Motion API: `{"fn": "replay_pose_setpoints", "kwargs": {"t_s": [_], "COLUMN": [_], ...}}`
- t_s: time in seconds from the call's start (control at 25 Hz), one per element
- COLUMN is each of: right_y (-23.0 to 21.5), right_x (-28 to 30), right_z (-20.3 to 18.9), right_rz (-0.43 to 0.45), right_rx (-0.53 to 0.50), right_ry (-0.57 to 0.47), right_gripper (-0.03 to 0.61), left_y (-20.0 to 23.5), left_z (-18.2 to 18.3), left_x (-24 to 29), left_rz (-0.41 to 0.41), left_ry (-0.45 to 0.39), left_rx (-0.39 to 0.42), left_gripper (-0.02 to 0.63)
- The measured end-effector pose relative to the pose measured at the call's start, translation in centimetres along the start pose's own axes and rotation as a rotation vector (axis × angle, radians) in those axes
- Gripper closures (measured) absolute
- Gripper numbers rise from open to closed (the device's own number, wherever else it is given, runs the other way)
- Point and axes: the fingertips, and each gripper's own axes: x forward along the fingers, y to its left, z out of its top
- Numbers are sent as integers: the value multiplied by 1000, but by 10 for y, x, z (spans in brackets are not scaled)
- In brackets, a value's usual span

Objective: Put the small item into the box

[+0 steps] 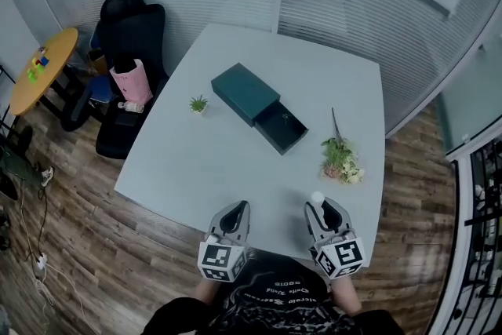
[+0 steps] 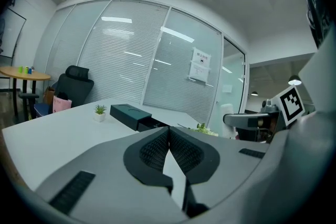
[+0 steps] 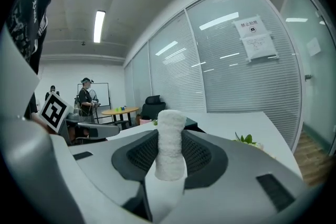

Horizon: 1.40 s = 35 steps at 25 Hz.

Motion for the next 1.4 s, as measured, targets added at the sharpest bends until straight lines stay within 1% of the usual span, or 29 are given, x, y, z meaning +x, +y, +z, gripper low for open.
{"fn": "replay_pose_setpoints", "kwargs": {"t_s": [0.08,0.16,0.28,0.44,0.52,0.64,0.92,1.04,1.2,1.4], "right_y": [-10,-19,-26,-39,-44,-47,-55,-61,-71,-78], "right_x": [9,19,39,70,87,110,154,176,203,237], "right_z": [13,23,33,58,67,71,72,74,85,88], "right_rz": [-6,-3,33,60,72,103,143,159,166,195], "right_rx": [-27,-63,-110,-165,-173,-158,-201,-232,-242,-295], "right_ry": [-2,26,102,122,141,194,256,302,333,377], "right_gripper": [437,437,437,437,437,437,437,437,437,437], "left_y": [1,3,7,11,13,17,27,34,42,47], "left_z": [1,0,1,0,-2,-5,-6,-2,-1,0], "left_x": [6,8,10,16,16,15,18,17,15,13], "left_rz": [10,21,36,58,71,88,117,132,161,185], "left_ry": [2,6,4,10,17,27,24,24,25,28], "left_rx": [-1,-2,-3,-2,-1,-3,-53,-42,-53,-45], "left_gripper": [594,594,594,595,595,594,595,595,594,594]}}
